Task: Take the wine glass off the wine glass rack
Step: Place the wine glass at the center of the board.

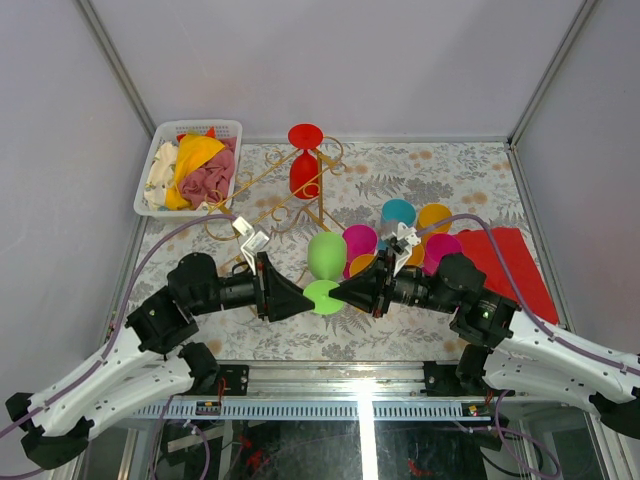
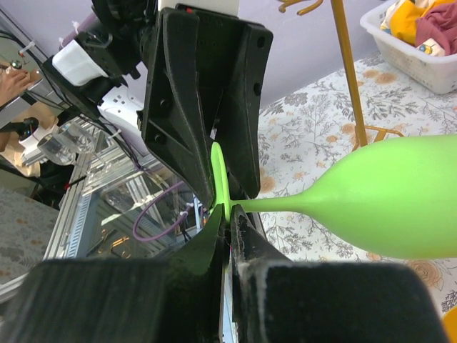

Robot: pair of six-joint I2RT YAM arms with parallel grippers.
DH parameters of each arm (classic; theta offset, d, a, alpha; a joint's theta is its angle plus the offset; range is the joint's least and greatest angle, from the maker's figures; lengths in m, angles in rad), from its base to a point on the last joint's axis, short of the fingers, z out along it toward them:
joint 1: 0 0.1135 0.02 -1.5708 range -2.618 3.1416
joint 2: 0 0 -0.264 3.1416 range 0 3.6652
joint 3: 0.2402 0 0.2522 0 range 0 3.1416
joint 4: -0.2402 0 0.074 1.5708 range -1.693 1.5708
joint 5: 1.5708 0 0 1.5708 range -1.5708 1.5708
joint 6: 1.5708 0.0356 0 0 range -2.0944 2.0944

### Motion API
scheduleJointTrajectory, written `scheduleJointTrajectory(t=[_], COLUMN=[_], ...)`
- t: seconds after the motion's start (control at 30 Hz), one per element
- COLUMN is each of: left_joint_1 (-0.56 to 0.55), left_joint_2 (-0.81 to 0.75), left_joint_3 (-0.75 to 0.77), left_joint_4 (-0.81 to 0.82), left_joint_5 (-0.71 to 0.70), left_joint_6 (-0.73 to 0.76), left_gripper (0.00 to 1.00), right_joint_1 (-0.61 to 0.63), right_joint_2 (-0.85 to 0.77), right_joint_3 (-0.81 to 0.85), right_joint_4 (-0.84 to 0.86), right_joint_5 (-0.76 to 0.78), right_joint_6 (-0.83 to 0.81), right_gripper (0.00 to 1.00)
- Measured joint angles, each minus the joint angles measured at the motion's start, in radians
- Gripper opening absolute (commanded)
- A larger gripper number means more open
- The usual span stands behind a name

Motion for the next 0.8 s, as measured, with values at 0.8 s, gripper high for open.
scheduleJointTrajectory(t=[0.8], left_joint_1=[-0.072], left_joint_2=[0.029], left_joint_3=[-0.113], left_joint_4=[0.274], left_joint_5=[-0.051], left_joint_6=[-0.149], left_gripper=[0.01], right_joint_1=[0.000], right_joint_2=[-0.008], right_joint_3=[-0.024], right_joint_4=[0.046], right_joint_5=[0.028], right_joint_6=[-0.007], right_gripper=[0.01])
